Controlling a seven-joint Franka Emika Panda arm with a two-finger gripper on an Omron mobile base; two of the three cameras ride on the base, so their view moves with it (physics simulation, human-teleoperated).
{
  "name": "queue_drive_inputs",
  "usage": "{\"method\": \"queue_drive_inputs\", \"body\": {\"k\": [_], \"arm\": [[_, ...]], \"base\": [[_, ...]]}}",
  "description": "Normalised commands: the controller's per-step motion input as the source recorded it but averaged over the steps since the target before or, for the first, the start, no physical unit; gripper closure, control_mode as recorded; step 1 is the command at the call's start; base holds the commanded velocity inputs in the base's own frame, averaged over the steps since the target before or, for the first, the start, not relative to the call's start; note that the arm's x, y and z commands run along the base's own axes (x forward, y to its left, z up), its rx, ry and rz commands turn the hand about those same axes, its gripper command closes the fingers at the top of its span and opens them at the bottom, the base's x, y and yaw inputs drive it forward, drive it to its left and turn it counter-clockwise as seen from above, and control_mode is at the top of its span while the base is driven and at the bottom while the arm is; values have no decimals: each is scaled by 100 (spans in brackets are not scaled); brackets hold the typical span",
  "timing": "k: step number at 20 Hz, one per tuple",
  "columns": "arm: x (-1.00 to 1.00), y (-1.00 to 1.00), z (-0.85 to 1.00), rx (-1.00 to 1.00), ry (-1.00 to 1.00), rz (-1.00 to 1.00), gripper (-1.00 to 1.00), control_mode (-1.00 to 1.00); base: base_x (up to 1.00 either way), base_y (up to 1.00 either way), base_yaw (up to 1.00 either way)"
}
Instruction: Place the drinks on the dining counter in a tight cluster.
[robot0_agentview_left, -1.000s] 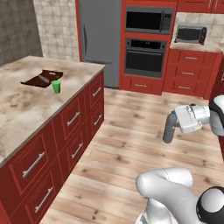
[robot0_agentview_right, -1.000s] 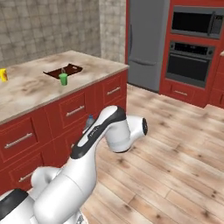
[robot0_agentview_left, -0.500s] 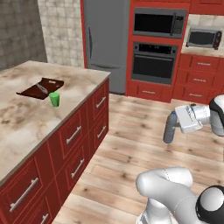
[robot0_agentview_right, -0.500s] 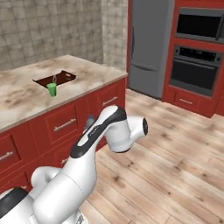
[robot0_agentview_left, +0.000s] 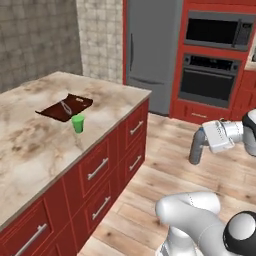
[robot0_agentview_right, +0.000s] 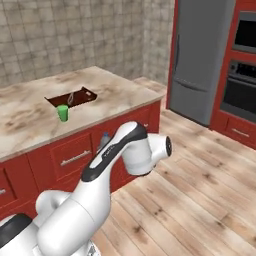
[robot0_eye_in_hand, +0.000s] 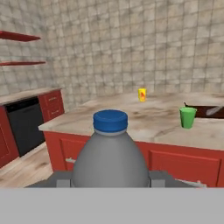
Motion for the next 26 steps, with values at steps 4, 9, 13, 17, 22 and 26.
{"method": "queue_drive_inputs", "body": {"k": [4, 9, 13, 17, 22, 26], "arm": [[0, 0, 0, 0, 0, 0, 100, 100], [0, 0, 0, 0, 0, 0, 100, 100], [0, 0, 0, 0, 0, 0, 100, 100], [0, 0, 0, 0, 0, 0, 100, 100], [0, 0, 0, 0, 0, 0, 100, 100], [0, 0, 0, 0, 0, 0, 100, 100]], "base": [[61, 0, 53], [68, 0, 42], [73, -2, 32], [76, -10, 20], [61, -28, 14], [38, -38, 22]]}}
